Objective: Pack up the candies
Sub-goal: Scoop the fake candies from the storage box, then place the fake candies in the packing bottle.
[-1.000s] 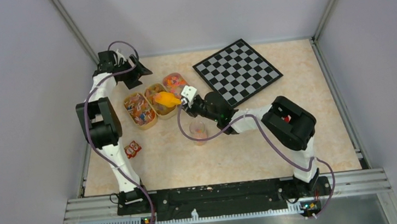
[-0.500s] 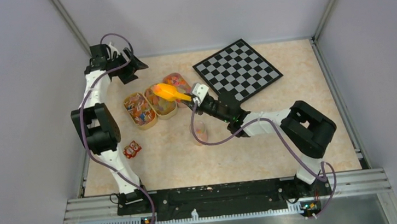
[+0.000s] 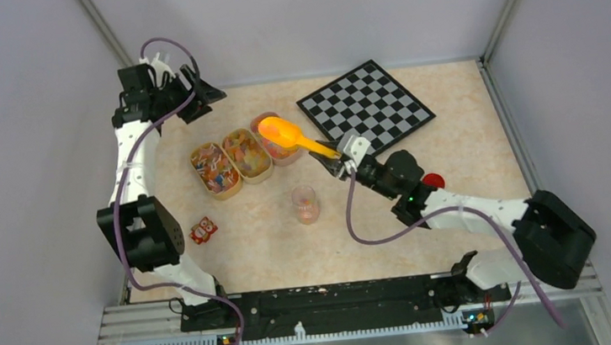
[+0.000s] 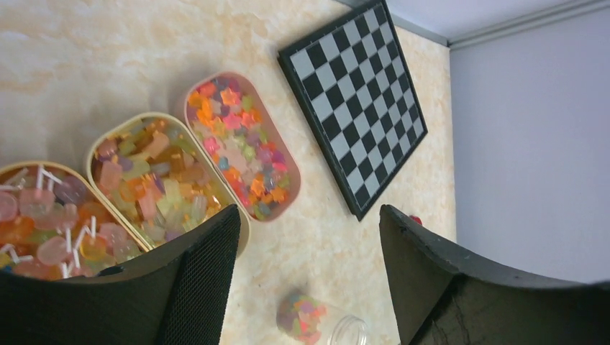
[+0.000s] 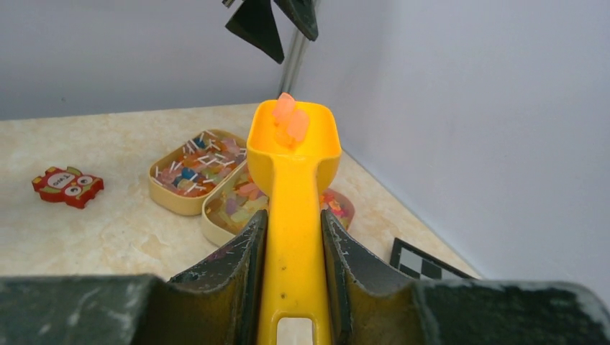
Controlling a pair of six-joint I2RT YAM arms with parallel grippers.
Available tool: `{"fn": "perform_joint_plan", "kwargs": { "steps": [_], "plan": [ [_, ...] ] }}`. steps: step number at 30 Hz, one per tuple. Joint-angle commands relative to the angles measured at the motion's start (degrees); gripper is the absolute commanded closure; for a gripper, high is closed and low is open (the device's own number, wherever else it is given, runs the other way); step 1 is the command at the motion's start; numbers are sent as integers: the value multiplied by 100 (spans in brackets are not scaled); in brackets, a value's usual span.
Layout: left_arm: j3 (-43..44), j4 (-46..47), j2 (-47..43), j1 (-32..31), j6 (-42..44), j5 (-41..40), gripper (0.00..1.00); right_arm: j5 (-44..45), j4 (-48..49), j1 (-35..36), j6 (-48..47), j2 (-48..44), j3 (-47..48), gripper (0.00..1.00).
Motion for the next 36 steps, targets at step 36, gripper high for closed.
{"fn": "perform_joint_plan", "kwargs": {
  "steps": [36],
  "plan": [
    [-3600, 152, -2927, -1727, 1187, -712, 1, -1012, -6759, -63, -597, -3968, 439, 100]
  ]
}}
